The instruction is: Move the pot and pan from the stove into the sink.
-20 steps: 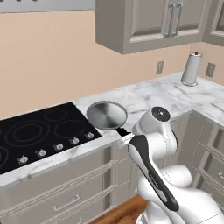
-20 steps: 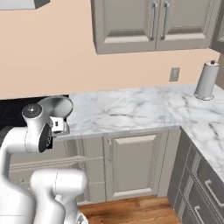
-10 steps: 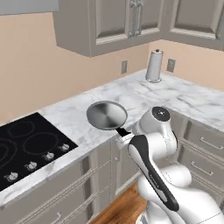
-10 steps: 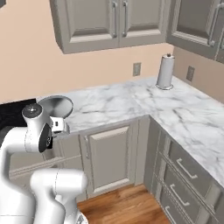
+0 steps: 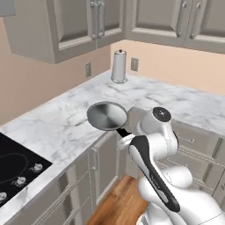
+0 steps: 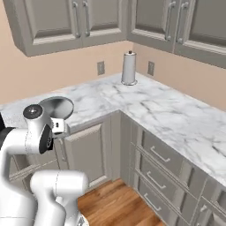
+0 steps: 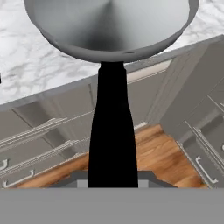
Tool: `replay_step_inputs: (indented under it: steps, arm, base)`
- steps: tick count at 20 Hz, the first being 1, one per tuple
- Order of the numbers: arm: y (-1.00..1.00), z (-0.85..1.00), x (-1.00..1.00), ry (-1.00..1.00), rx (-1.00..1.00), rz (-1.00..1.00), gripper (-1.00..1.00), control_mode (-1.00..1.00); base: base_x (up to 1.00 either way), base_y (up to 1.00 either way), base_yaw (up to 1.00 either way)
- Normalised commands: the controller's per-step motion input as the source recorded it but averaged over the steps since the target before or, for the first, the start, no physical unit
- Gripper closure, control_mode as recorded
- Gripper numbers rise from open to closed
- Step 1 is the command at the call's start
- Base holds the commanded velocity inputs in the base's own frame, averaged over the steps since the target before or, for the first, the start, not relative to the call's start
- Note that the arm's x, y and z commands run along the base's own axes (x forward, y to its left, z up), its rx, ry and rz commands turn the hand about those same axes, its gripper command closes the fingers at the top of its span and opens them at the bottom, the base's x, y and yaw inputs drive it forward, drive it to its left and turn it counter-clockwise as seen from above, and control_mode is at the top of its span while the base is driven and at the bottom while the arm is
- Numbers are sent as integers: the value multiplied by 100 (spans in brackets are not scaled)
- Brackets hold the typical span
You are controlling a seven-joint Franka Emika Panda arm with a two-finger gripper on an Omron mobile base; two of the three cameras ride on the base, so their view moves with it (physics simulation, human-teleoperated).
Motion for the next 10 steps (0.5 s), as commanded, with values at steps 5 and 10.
replay_step_inputs:
  steps: [5, 10]
  arm:
    - [0, 0, 0, 0, 0, 0, 100, 100]
    - [0, 0, 0, 0, 0, 0, 100, 100]
  base:
    - [0, -36, -41]
    - [0, -36, -42]
